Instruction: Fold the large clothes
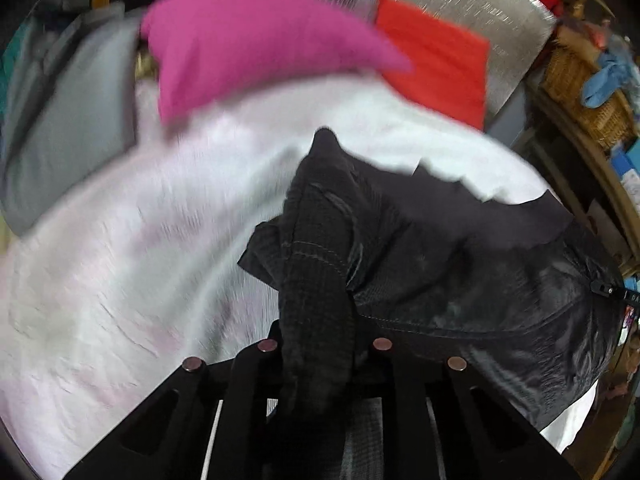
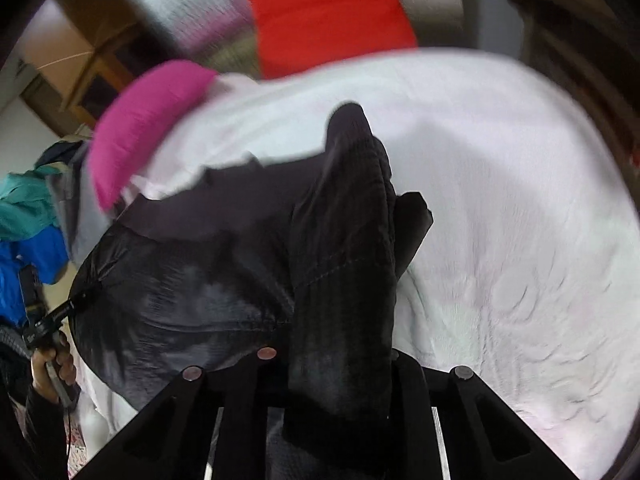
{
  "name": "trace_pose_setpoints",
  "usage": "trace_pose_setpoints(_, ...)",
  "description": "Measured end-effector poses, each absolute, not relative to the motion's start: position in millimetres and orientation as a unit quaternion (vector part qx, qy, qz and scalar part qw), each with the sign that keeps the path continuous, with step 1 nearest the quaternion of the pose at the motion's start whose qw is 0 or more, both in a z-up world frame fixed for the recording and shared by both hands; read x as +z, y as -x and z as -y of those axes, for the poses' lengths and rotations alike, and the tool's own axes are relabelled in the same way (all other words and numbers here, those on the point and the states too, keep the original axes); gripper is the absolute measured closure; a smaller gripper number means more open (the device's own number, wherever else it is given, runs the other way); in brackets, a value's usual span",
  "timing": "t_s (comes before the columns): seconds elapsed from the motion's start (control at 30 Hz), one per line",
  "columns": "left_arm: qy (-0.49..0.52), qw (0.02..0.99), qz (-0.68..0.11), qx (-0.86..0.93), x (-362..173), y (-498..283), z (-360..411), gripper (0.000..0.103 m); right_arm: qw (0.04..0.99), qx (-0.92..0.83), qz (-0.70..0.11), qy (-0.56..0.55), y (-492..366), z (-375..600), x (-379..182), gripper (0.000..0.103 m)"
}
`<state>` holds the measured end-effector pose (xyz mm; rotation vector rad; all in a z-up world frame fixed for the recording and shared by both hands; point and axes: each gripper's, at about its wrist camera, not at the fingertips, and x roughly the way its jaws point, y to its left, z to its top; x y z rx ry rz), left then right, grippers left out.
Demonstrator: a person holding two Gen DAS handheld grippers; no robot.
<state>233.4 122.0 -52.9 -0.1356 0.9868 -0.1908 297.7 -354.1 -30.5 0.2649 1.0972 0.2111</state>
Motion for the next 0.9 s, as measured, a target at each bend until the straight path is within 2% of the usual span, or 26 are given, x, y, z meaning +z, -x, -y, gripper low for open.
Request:
trace_pose_setpoints(0.2, 0.048, 0.918, -0.383, -0.093, 41.7, -186.2, -117.4, 0.088, 0.885, 0.12, -0.443, -0.085, -260.2, 334.2, 80.4, 0.085)
trace_pose_setpoints(0.33, 0.053, 0.931, -0.346, -0.104, 58.4, -142.9, -120.7, 0.088, 0.9, 0.12, -0.411, -0.083, -216.2, 346.2, 103.0, 0.086)
trace_pose_setpoints(0.43, 0.053, 0.937, -0.327, -0.11, 45.2, -107.5, -119.9, 0.088, 0.905, 0.118, -0.398, -0.095, -179.6, 363.7, 85.5, 0.086)
trace_pose_setpoints(0.53, 0.051, 0.935, -0.334, -0.108, 2.5, -90.4, -114.6, 0.088, 0.901, 0.115, -0.401, -0.119, -153.3, 378.4, 41.1, 0.085)
trace_pose_setpoints(0.67, 0.032, 0.907, -0.408, -0.096, -89.5, -85.7, -102.7, 0.087, 0.878, 0.089, -0.451, -0.131, -136.0, 384.0, -61.0, 0.085)
trace_pose_setpoints(0.7, 0.026, 0.898, -0.43, -0.09, -113.7, -86.0, -102.4, 0.084, 0.871, 0.078, -0.465, -0.139, -131.9, 384.9, -83.8, 0.08)
trace_pose_setpoints(0.73, 0.029, 0.892, -0.442, -0.089, -124.5, -86.5, -104.3, 0.078, 0.864, 0.069, -0.477, -0.142, -128.2, 387.6, -105.1, 0.065)
trace_pose_setpoints(0.77, 0.062, 0.889, -0.443, -0.093, -123.9, -88.2, -114.9, 0.075, 0.865, 0.063, -0.473, -0.157, -120.9, 393.9, -120.5, 0.058)
trace_pose_setpoints(0.8, 0.086, 0.888, -0.442, -0.089, -120.2, -88.9, -123.4, 0.067, 0.867, 0.055, -0.464, -0.175, -115.8, 400.6, -123.6, 0.039)
trace_pose_setpoints(0.83, 0.097, 0.886, -0.446, -0.082, -115.0, -90.6, -130.5, 0.064, 0.865, 0.042, -0.462, -0.19, -111.8, 408.4, -124.0, 0.024)
trace_pose_setpoints(0.9, 0.077, 0.887, -0.449, -0.076, -105.4, -92.8, -137.6, 0.06, 0.862, 0.03, -0.459, -0.213, -106.7, 423.4, -119.1, 0.022)
